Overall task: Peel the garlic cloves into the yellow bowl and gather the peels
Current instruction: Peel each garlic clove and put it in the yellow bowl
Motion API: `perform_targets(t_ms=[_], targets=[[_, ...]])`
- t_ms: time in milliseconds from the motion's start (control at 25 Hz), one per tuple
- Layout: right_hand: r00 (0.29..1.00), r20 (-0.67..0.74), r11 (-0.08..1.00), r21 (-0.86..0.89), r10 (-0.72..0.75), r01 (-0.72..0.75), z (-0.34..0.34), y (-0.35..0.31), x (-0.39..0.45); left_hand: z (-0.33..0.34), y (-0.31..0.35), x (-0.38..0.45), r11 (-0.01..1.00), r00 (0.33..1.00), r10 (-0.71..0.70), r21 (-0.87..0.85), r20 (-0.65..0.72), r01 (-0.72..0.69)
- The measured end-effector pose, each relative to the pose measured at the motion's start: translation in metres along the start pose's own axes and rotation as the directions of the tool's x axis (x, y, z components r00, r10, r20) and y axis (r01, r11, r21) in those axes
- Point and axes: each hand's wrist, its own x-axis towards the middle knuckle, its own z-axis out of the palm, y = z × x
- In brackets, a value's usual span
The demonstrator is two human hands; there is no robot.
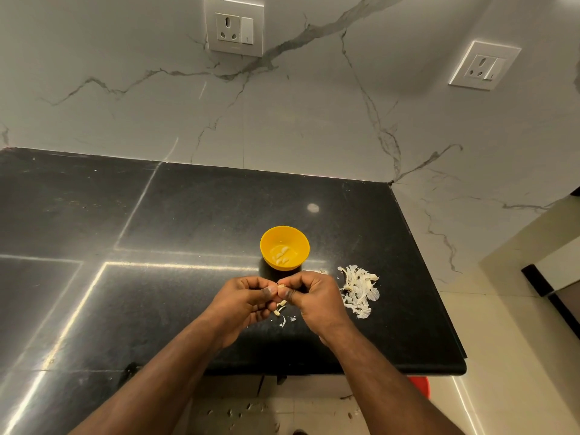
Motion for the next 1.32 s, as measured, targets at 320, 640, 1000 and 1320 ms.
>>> perform_targets(t_ms=[320,640,1000,1320], targets=[[0.986,0.034,0.948,0.273,0.161,-0.164,-0.004,-0.013,0.001,0.004,-0.002,0.002,0.988,0.985,0.154,0.009,-0.079,-0.154],[0.977,0.016,0.931,0.299,0.214,-0.209,-0.003,-0.015,0.002,0.004,-0.006,0.005,0.977,0.975,0.201,0.091,-0.097,-0.193],[0.992,-0.007,0.982,0.147,0.123,-0.12,-0.003,-0.016,0.002,0.003,-0.006,0.006,0.959,0.963,0.252,0.153,-0.092,-0.236],[0.998,-0.051,0.999,0.025,0.049,-0.047,0.0,-0.015,0.001,0.004,-0.006,0.007,0.954,0.956,0.275,0.155,-0.098,-0.259]])
